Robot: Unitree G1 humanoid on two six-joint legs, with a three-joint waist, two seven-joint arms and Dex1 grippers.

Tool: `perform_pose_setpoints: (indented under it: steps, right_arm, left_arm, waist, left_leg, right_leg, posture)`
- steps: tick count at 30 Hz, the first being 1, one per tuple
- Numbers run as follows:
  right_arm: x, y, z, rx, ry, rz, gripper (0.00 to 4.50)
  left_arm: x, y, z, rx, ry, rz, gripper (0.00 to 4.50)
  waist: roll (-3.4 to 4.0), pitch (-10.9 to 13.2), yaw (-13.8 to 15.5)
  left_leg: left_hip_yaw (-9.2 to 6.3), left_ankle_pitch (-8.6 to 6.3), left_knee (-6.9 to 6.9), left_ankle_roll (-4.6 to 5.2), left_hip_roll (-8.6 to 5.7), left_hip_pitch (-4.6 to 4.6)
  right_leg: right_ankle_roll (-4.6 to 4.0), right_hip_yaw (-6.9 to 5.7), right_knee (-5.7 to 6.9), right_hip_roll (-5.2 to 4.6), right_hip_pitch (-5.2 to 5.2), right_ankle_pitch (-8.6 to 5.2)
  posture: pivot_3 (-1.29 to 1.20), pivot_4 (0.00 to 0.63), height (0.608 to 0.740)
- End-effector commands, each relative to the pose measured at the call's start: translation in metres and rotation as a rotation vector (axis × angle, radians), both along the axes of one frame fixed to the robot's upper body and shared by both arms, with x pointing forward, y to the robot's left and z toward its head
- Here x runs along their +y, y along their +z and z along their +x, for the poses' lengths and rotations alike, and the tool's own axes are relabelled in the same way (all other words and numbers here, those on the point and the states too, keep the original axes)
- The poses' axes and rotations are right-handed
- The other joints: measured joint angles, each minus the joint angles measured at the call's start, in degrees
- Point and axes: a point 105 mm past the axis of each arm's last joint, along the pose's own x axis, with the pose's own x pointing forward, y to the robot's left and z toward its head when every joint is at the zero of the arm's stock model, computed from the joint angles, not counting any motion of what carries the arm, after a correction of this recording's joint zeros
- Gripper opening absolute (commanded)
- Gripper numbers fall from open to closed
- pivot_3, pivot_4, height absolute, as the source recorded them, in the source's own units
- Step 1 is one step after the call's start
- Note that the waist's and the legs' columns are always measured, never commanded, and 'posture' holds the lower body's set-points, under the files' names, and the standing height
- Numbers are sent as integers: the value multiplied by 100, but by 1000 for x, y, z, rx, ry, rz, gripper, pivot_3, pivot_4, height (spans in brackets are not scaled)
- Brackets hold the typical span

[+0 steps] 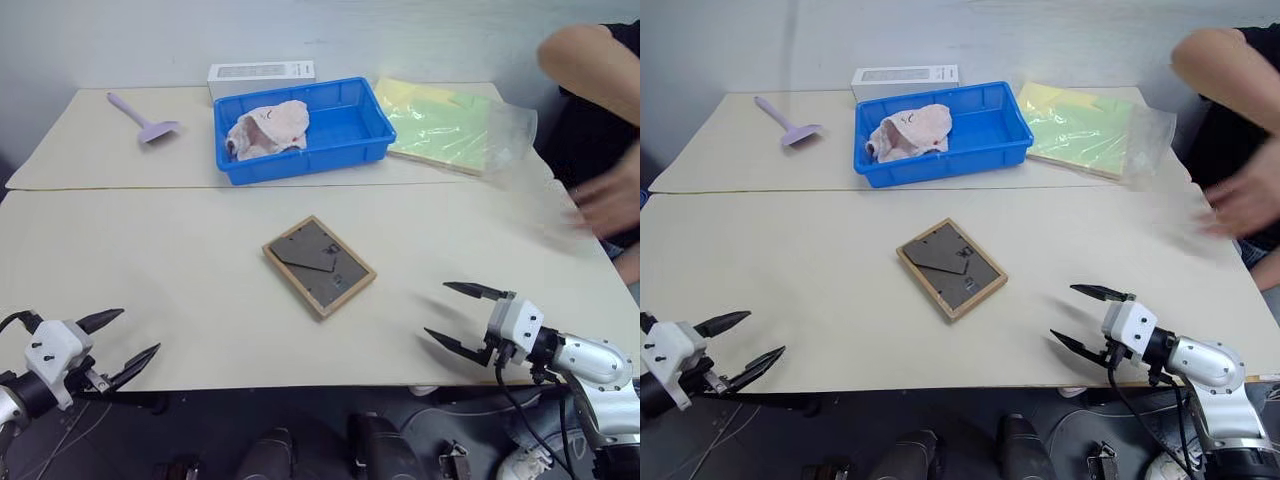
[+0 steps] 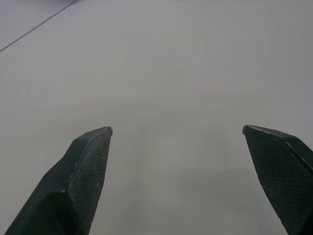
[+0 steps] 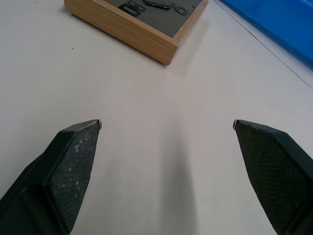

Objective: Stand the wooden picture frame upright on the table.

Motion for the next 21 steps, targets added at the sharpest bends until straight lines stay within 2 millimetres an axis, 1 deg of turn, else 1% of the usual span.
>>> perform_pose_setpoints:
  steps: [1,2,4,5,7,8,10,12,14,15,17,18,20,21]
  right_arm:
    - [1,7,-1,-9,23,23,4468]
    - [4,10,2,-8,25,38,4468]
    - [14,18,12,3,43,64,4468]
    - [19,22,19,22,48,77,4300]
    - [28,27,34,29,50,62,3842]
    - [32,27,43,44,44,47,3502]
    - [40,27,63,39,26,7,2814]
    - [50,22,81,65,23,-37,2106]
    - [59,19,93,71,31,-77,1336]
    - [65,22,101,48,29,-79,994]
    - [74,25,110,17,36,-81,320]
    - [81,25,113,2,51,-85,0]
    - [90,24,115,-8,72,-88,0]
    - [98,24,114,-6,98,-78,0]
  left_arm:
    - [1,8,5,-13,-16,14,4500]
    - [-4,11,8,-3,-27,-40,4500]
    - [-25,18,16,17,-100,-92,4500]
    - [-39,22,22,35,-143,-117,4500]
    - [-58,22,35,56,-169,-121,4109]
    - [-67,20,42,68,-176,-114,3901]
    - [-84,17,58,84,-180,-128,3286]
    - [-104,10,72,116,-209,-139,2633]
    - [-119,4,82,140,-226,-132,1958]
    - [-126,1,89,156,-229,-133,1632]
    - [-137,-3,98,168,-228,-130,1054]
    - [-147,-8,98,196,-263,-141,666]
    - [-159,-13,100,213,-298,-137,43]
    - [-164,-14,104,207,-289,-144,43]
  waist:
    - [0,0,-1]
    - [0,0,-1]
    - [0,0,-8]
    - [0,0,-11]
    - [2,1,-9]
    - [2,1,-8]
    - [2,1,-9]
    - [2,0,-10]
    - [1,0,-16]
    - [1,0,-17]
    - [1,0,-25]
    - [1,0,-33]
    - [1,0,-53]
    - [1,0,-58]
  left_leg:
    - [0,0,0,0,0,0]
    - [0,0,0,0,0,0]
    - [1,0,1,0,1,0]
    - [0,-1,4,0,1,0]
    - [-1,0,9,0,1,0]
    - [-1,1,10,-2,1,0]
    - [-5,12,8,-26,2,0]
    - [-4,13,7,-28,2,-9]
    - [3,13,12,-28,2,-19]
    - [5,13,14,-28,1,-24]
    - [7,13,15,-29,1,-25]
    - [7,14,15,-30,2,-27]
    - [10,14,15,-31,2,-28]
    - [11,14,15,-31,2,-27]
  right_leg:
    - [0,0,0,0,0,0]
    - [0,0,0,0,1,0]
    - [0,1,1,0,1,0]
    - [0,1,3,0,1,0]
    - [-3,1,5,0,1,3]
    - [-4,1,7,0,0,4]
    - [-4,-3,7,3,-2,4]
    - [-4,-3,7,6,-14,4]
    - [-4,-1,10,7,-26,4]
    - [-3,0,12,7,-32,5]
    - [-3,0,13,9,-35,5]
    - [-3,0,13,10,-39,5]
    - [-3,2,14,11,-41,5]
    - [-3,3,14,11,-41,5]
  posture:
    - [0,150,740]
    - [0,150,740]
    - [0,150,740]
    - [0,150,740]
    - [0,150,740]
    - [0,150,740]
    - [0,150,740]
    - [0,150,740]
    - [0,150,740]
    - [0,150,740]
    - [0,150,740]
    - [0,150,740]
    - [0,150,740]
    - [0,150,740]
